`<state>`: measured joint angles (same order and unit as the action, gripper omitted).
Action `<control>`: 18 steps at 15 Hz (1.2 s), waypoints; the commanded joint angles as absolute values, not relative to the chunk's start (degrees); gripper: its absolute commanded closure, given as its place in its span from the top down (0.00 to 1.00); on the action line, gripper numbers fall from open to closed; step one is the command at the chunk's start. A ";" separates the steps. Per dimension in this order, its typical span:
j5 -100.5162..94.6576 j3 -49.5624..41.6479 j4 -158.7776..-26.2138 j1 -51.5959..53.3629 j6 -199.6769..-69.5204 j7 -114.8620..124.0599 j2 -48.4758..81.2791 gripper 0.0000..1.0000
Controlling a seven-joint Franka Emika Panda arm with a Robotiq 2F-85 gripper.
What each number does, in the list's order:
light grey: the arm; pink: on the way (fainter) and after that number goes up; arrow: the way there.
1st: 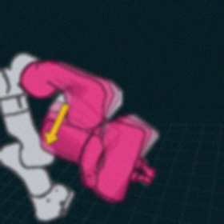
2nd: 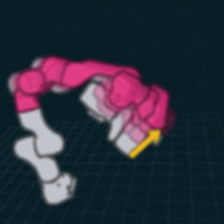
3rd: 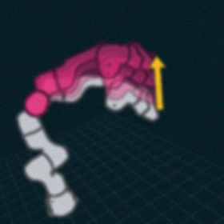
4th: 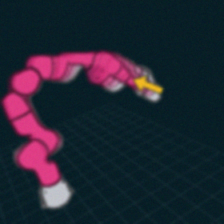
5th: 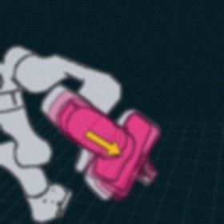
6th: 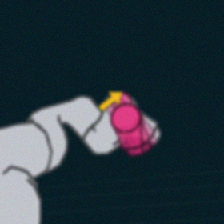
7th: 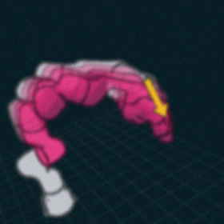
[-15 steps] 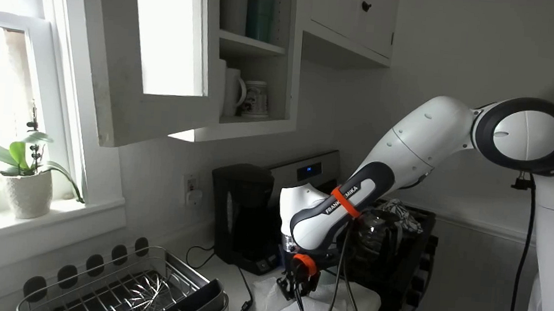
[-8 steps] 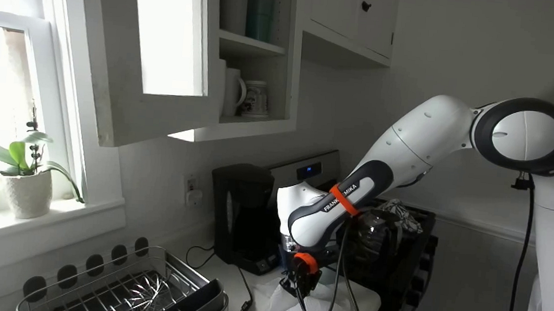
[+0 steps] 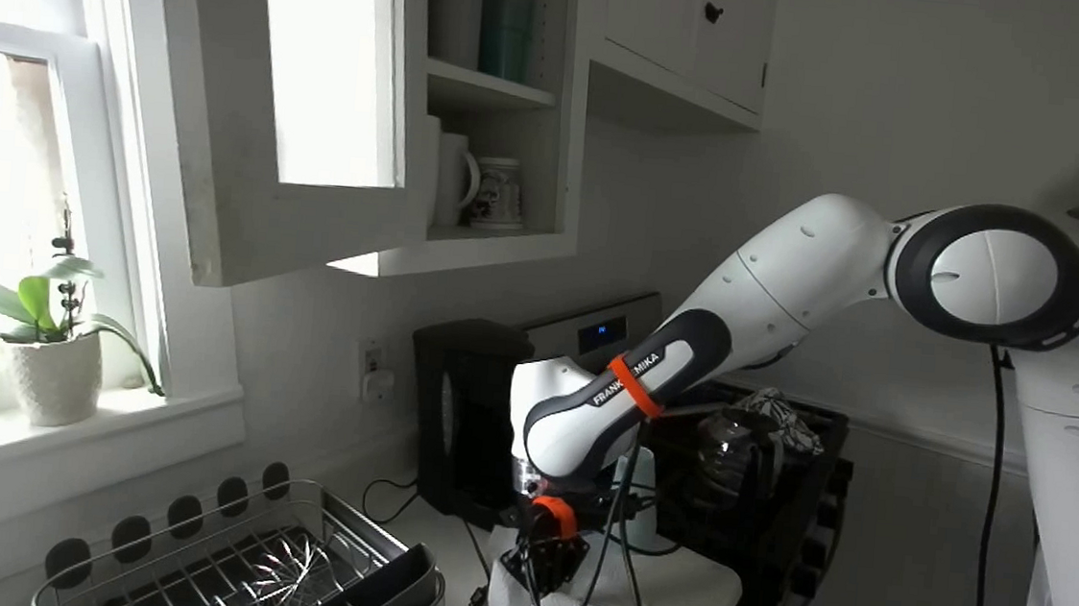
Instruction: Use the paper towel to wipe the counter
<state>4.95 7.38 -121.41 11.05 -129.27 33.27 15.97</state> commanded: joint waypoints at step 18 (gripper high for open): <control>20.50 9.29 -109.39 13.33 -140.30 34.73 28.06 0.00</control>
